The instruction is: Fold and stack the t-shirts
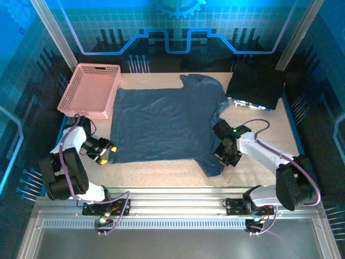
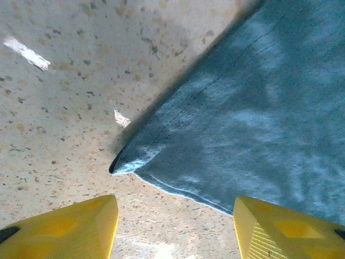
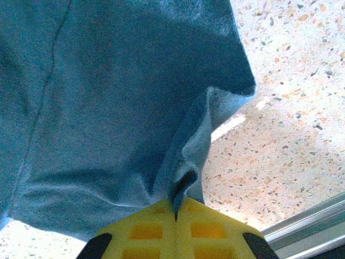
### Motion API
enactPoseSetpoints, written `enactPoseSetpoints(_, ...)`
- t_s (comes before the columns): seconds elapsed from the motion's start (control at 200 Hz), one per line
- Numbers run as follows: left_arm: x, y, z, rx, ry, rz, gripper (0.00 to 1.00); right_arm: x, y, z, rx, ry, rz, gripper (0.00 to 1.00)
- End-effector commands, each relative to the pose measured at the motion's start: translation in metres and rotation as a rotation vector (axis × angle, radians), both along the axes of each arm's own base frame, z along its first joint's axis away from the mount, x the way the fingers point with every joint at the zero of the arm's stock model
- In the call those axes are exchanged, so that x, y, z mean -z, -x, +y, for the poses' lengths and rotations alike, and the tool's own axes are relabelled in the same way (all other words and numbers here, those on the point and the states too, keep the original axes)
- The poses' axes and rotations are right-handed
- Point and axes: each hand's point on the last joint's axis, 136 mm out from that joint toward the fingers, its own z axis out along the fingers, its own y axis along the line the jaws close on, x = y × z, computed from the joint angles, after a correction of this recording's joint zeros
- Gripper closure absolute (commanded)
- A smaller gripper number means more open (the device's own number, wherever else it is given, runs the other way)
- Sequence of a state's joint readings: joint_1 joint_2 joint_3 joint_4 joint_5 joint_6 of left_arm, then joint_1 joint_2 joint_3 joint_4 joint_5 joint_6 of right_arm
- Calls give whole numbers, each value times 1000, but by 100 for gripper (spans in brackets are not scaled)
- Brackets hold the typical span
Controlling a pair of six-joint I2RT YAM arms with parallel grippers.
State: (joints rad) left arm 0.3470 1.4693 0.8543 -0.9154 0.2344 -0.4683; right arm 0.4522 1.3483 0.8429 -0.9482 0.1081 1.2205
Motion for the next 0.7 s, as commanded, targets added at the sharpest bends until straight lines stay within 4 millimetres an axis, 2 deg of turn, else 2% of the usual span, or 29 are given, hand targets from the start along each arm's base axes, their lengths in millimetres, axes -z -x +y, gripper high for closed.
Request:
enactPoseSetpoints(0.0,7,12,-5,35,-13,69,39,-8,-3,0,-6,-27,-21,100)
enactPoseSetpoints(0.25,16,20,-9,75,-31,147,44,-7,5,-10,28,-37,-27,100)
enactPoseSetpoints(0.425,28,22,-5,89,-50,189,48,-6,10,-15,48,-41,-32,100)
enactPoseSetpoints(0.6,47,17,-4,86,-46,188,72,-4,13,-19,62,-42,-33,100)
enactPoseSetpoints(0.695,54,17,-5,75,-40,179,88,-8,12,-21,62,-34,-43,100)
